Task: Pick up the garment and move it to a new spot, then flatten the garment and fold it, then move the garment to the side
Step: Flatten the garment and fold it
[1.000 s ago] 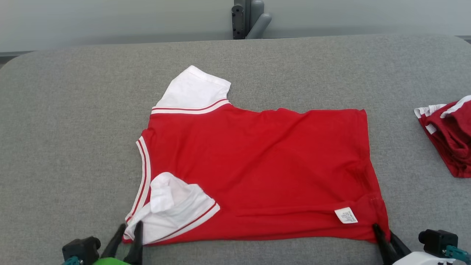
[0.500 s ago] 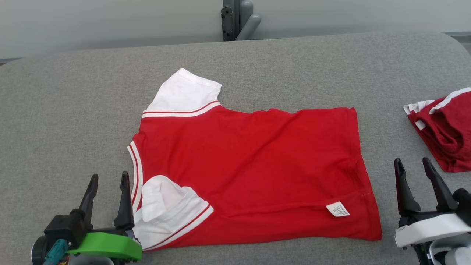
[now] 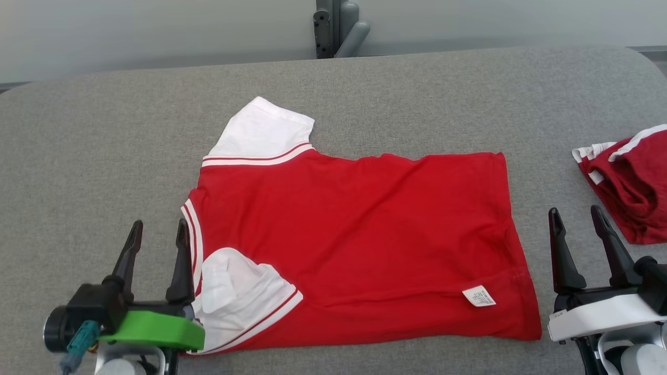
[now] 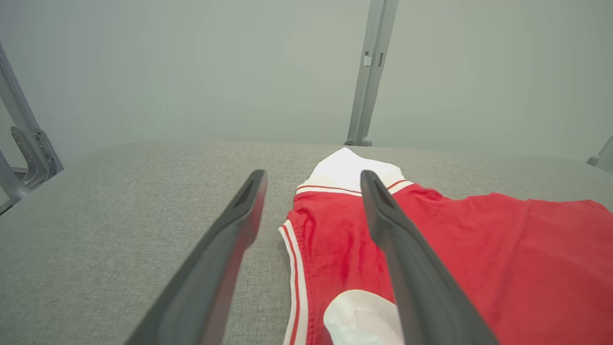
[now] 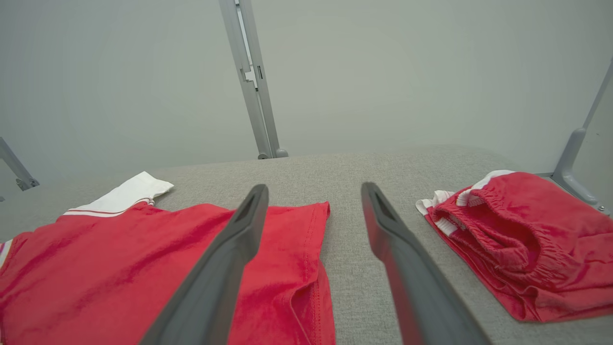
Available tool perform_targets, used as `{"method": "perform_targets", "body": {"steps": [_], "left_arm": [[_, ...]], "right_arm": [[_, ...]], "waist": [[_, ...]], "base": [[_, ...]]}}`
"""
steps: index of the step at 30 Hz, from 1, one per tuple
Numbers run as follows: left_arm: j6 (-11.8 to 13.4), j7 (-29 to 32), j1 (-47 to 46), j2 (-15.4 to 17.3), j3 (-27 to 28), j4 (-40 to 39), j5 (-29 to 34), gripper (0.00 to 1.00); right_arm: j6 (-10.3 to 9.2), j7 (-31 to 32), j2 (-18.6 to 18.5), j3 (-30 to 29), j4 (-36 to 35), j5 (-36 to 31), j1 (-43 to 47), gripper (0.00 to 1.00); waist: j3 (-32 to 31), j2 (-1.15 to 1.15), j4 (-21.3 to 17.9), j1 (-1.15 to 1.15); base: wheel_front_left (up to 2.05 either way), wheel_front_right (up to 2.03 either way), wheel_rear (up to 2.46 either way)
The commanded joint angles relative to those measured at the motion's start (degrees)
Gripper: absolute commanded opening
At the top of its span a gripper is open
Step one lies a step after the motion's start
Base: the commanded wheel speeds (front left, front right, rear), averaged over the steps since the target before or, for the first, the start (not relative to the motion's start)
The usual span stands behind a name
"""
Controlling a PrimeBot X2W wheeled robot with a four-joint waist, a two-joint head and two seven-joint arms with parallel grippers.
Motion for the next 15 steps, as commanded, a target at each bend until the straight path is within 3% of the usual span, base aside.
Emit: {"method": "perform_targets", "body": {"steps": [1,6,9,15], "left_arm": [[-0.33,0.11,-1.88,0.56,-0.36,-0.32,0.42,1.0],[-2.52,1.98,-9.92,0.84,-2.83,-0.8,1.86,1.0],[-5.37,5.21,-20.56,0.67,-5.89,1.59,2.75,1.0],[-8.17,11.44,-36.49,-0.28,-10.01,13.42,1.28,1.0]], "right_arm": [[-0.08,0.19,0.14,-0.07,-0.32,-0.24,0.29,1.0],[-0.08,0.08,-0.26,0.34,-0.73,0.37,-1.57,1.0],[-0.08,0.15,-0.36,1.48,-1.23,0.47,-3.74,1.0],[-0.08,-0.84,-0.34,3.47,-0.74,0.85,-7.6,1.0]], "waist": [[0.39,0.0,0.11,0.0],[2.75,0.0,0.01,0.0],[6.28,0.0,-1.2,0.0],[12.26,0.0,-4.08,0.0]], "base": [[0.0,0.0,0.0],[0.0,0.0,0.0],[0.0,0.0,0.0],[0.0,0.0,0.0]]}}
